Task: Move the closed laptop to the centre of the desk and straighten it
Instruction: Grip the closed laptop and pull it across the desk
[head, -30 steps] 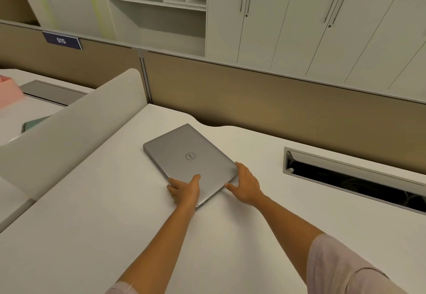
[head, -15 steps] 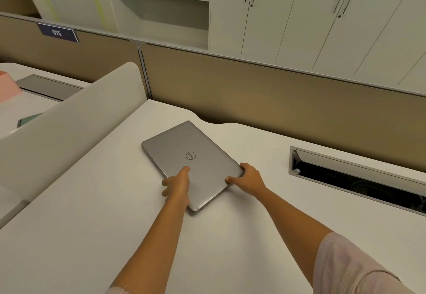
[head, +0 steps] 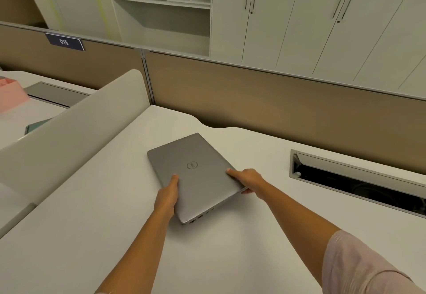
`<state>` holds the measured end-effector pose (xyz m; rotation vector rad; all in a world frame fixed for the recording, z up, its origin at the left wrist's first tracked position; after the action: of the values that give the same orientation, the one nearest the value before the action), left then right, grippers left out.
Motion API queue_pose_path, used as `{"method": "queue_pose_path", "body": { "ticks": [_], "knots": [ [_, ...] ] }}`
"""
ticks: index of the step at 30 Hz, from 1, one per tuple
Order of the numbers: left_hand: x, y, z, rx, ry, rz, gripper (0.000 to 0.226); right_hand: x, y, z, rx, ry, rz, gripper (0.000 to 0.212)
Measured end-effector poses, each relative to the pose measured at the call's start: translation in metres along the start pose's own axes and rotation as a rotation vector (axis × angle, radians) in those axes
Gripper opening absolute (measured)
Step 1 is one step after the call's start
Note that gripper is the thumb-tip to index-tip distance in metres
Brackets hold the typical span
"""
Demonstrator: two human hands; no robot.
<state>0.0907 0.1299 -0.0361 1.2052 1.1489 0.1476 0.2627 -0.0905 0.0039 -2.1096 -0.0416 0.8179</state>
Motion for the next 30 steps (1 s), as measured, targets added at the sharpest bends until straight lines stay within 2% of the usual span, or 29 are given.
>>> {"method": "queue_pose_path", "body": {
  "ticks": [2, 4, 7, 12, 16, 22, 30],
  "knots": [
    [-0.002, -0.002, -0.006, 0.088, 0.022, 0.018, 0.063, -0.009, 0.004, 0.011, -0.039, -0.081, 0.04, 0.055],
    [-0.007, -0.002, -0.01, 0.222, 0.063, 0.053, 0.065, -0.018, 0.008, 0.018, -0.043, -0.11, 0.056, 0.052],
    [-0.017, 0.0, -0.013, 0.42, 0.132, 0.116, 0.073, -0.028, 0.016, 0.018, 0.058, -0.055, 0.029, 0.047],
    [-0.026, -0.007, -0.011, 0.59, 0.116, 0.159, 0.083, -0.06, 0.04, 0.014, 0.169, 0.037, -0.018, 0.045],
    [-0.037, -0.019, -0.001, 0.639, 0.067, 0.227, 0.08, -0.095, 0.071, 0.012, 0.213, 0.149, -0.014, 0.048],
    [-0.06, -0.028, 0.015, 0.775, -0.016, 0.347, 0.073, -0.152, 0.121, 0.013, 0.328, 0.326, 0.003, 0.041],
    [-0.095, -0.048, 0.045, 0.78, -0.175, 0.505, 0.065, -0.228, 0.192, 0.038, 0.495, 0.486, 0.09, 0.049]
  ]
}}
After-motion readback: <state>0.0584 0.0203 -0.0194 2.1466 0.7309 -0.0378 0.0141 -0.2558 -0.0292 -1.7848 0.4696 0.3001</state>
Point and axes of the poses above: each hand's wrist, its own x-axis towards the middle knuckle, its own z-axis out of the palm, y = z × x, the point moved 7 cm from there along x, towards the middle knuckle, and after that the axes turned 1 degree about z, right-handed, at the moved point
